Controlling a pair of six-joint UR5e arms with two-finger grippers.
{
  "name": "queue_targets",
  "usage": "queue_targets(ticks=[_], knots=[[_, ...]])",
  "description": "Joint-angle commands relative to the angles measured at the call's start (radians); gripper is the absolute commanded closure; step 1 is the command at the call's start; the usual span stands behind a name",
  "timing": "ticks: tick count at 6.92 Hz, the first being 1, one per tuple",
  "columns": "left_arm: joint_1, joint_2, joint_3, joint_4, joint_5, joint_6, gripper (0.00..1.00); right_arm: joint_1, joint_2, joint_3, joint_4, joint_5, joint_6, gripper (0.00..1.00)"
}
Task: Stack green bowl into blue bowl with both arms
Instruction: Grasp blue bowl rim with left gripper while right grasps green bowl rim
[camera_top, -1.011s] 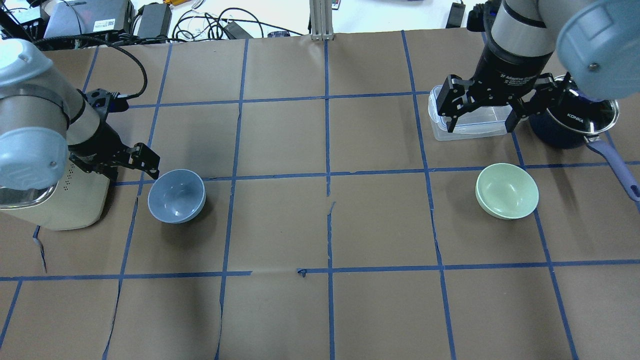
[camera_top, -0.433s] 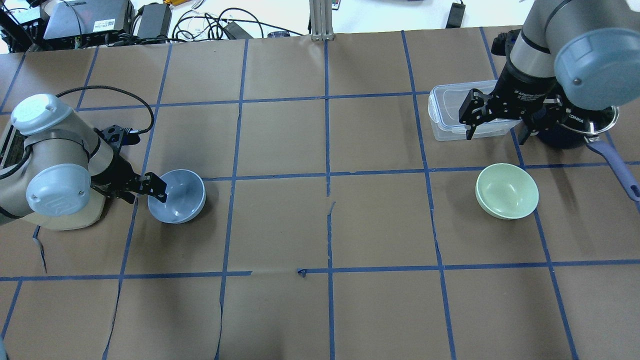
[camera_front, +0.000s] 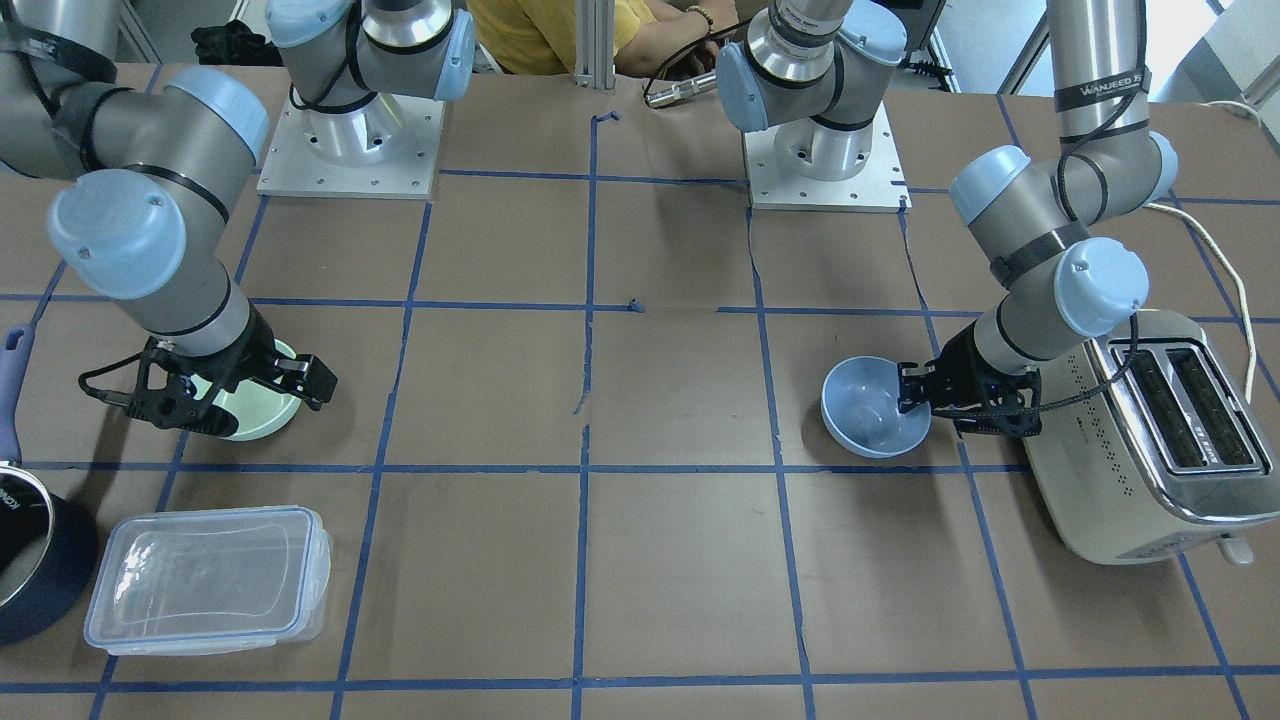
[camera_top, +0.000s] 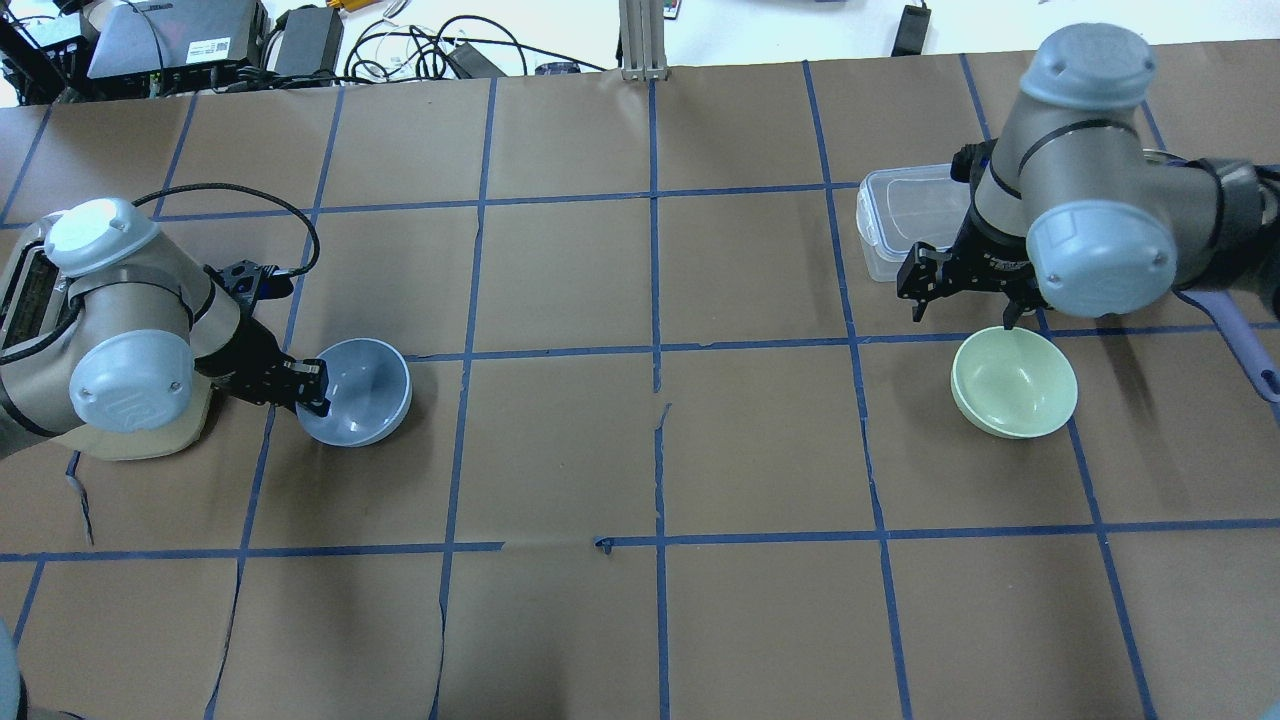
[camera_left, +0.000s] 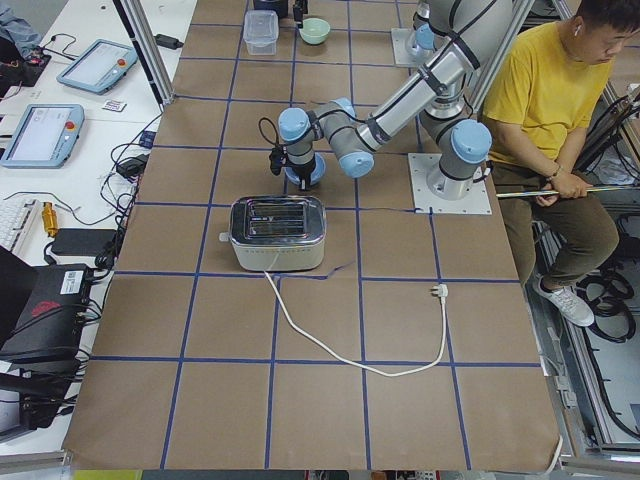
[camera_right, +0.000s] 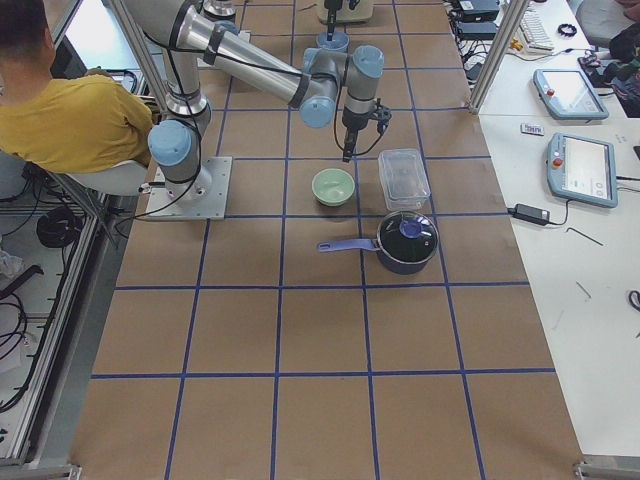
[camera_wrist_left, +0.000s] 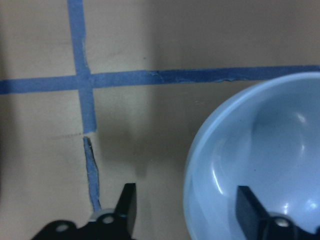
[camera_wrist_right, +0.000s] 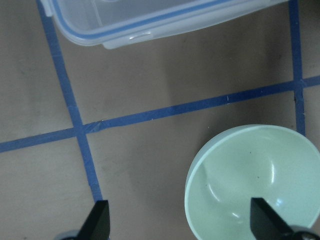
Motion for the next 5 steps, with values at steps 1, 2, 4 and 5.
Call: queue_targets(ticks=[1, 2, 4, 5], knots=[[-0.043, 0.046, 0.011, -0.049, -0.041, -0.029, 1.0, -0.023, 0.063, 0.067, -0.134, -0.037, -0.056, 0.0], [-0.093, 0.074, 0.014, -0.084, -0.046, -0.077, 1.0, -0.027, 0.068, 0.081, -0.132, -0.031, -0.052, 0.0], [-0.251, 0.103, 0.014, -0.097, -0.111, -0.306, 1.0, -0.027, 0.071, 0.086, -0.132, -0.026, -0.039, 0.0], [-0.355, 0.1, 0.015, -0.077, -0.107, -0.444, 1.0, -0.031, 0.071, 0.084, -0.132, -0.023, -0.041, 0.16]])
